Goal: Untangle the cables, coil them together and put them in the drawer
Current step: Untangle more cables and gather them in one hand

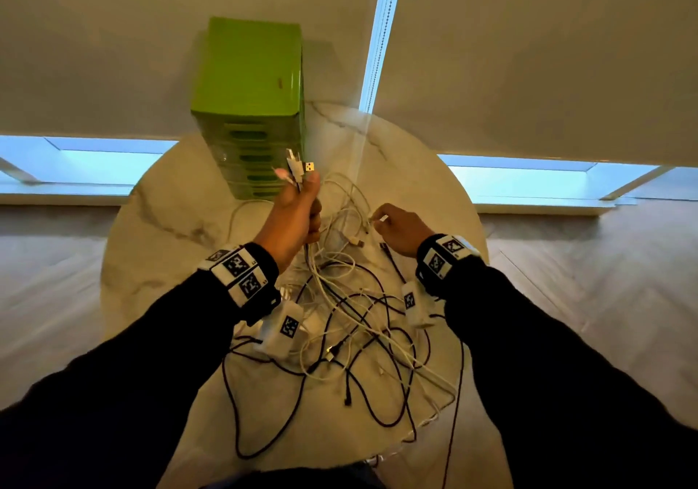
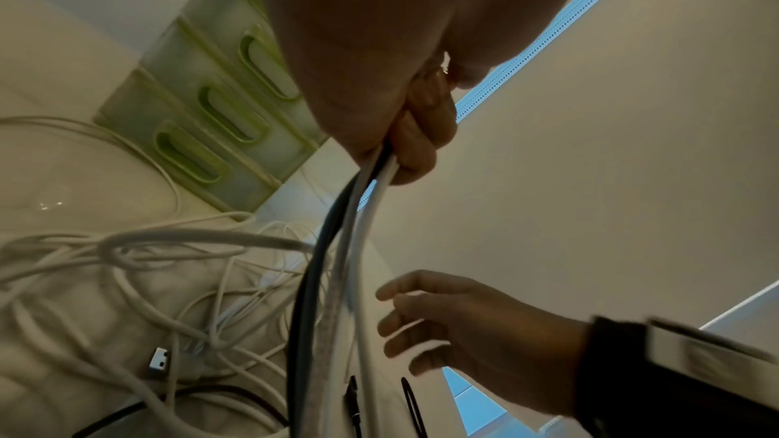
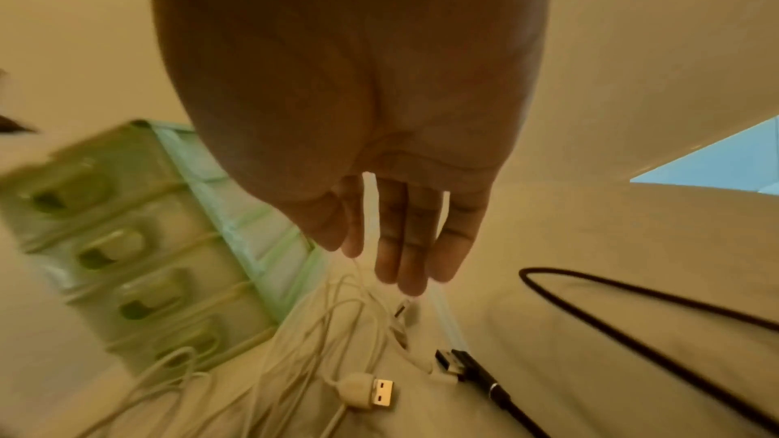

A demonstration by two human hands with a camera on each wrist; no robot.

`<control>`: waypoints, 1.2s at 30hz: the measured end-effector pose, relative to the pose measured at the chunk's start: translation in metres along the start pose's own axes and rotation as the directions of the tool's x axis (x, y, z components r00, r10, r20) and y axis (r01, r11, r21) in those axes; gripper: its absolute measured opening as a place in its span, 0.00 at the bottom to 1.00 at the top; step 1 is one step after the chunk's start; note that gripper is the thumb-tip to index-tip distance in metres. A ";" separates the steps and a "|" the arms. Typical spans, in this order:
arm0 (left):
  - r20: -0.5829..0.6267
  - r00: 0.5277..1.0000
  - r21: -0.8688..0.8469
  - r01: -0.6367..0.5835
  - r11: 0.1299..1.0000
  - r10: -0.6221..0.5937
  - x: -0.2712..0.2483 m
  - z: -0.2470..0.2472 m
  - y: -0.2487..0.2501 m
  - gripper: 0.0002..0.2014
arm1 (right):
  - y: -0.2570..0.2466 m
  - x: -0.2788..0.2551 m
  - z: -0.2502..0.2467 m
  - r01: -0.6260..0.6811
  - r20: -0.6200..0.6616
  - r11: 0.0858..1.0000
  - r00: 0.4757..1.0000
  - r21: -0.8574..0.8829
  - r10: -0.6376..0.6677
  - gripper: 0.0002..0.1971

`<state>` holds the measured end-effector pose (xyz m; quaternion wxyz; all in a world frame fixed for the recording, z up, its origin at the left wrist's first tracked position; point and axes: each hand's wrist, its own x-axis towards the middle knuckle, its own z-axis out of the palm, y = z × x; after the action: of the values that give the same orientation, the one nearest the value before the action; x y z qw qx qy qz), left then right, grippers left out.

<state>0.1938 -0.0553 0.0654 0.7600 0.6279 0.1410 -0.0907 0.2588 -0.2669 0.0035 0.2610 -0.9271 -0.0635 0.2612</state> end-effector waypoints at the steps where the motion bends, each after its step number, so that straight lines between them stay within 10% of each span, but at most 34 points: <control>1: 0.003 1.000 0.008 0.004 1.000 -0.004 0.004 -0.001 -0.002 0.14 | 0.001 0.018 0.002 -0.015 -0.008 1.000 1.000 0.000 0.015 0.13; 9: -0.001 1.000 0.068 0.012 0.998 -0.012 0.010 -0.003 -0.013 0.16 | 0.012 0.084 0.034 -0.049 0.041 0.993 0.998 -0.112 0.054 0.20; 15: -0.016 1.000 0.041 0.027 0.999 -0.027 0.010 -0.005 -0.020 0.16 | 0.019 0.080 0.018 -0.068 -0.240 0.996 0.969 -0.061 0.051 0.09; 19: -0.023 0.999 0.033 0.031 0.999 -0.030 0.008 -0.005 -0.016 0.16 | 0.012 0.070 -0.039 -0.036 -0.518 0.999 0.854 0.033 0.048 0.08; 25: -0.014 1.000 -0.005 -0.022 1.000 0.022 0.004 0.009 -0.003 0.13 | -0.033 0.035 -0.119 0.366 -0.810 0.919 0.578 0.148 -0.099 0.10; 30: -0.087 0.990 -0.036 -0.116 0.993 0.113 -0.013 0.008 0.013 0.15 | -0.072 -0.021 -0.101 0.552 -0.445 0.764 0.807 0.335 -0.388 0.05; 36: -0.083 0.989 0.050 -0.115 0.992 0.119 -0.043 -0.028 0.005 0.13 | -0.095 -0.077 -0.010 0.475 -0.178 0.569 0.849 0.671 -0.498 0.08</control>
<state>0.1517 -0.0282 0.0790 0.7429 0.6554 0.1344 -0.0219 0.1998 -0.2095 0.0943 0.6488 -0.7019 -0.2174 0.1978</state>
